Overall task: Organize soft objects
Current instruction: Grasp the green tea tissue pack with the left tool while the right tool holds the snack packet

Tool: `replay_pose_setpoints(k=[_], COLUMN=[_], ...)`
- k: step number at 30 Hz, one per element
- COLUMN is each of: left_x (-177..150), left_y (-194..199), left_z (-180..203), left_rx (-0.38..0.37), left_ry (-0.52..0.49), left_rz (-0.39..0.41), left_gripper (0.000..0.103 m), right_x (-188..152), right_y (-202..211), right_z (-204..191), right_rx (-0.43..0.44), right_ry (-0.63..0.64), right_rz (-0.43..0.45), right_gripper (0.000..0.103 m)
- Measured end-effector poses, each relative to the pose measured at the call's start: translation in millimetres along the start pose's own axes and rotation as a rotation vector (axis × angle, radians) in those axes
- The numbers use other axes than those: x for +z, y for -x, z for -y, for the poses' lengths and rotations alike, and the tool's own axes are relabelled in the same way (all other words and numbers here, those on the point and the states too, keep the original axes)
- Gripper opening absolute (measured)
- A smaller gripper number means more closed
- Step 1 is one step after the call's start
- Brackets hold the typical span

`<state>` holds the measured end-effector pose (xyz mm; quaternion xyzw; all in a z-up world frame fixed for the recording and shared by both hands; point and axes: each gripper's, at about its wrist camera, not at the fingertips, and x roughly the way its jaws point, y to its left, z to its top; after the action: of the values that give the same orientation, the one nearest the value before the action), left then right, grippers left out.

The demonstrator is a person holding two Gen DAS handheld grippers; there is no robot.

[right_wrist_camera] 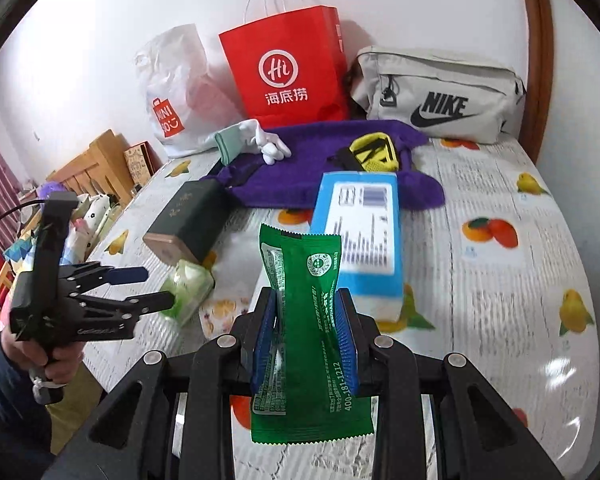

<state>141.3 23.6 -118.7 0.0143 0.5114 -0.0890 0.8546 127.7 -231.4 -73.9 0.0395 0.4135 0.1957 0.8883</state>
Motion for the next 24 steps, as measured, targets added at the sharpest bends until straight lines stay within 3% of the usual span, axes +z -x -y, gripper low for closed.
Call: replay_pose_setpoints(k=[13, 16, 24], left_x=[-12.9, -13.7, -16.9], left_y=[-34.3, -31.3, -10.8], left_z=[0.6, -0.6, -8.5], left_rx=[0.092, 0.081, 0.085], left_ry=[0.048, 0.047, 0.069], left_rz=[0.01, 0.019, 0.058], left_gripper=[0.066, 0.05, 0.049], right_x=[-50.1, -56.5, -65.5], right_y=[-19.1, -29.7, -44.3], right_z=[24.0, 26.8, 32.2], right_rx=[-0.046, -0.043, -0.034], right_ry=[-0.036, -0.045, -0.059], right_rz=[-0.04, -0.062, -0.082], right_gripper=[0.03, 0.03, 0.03])
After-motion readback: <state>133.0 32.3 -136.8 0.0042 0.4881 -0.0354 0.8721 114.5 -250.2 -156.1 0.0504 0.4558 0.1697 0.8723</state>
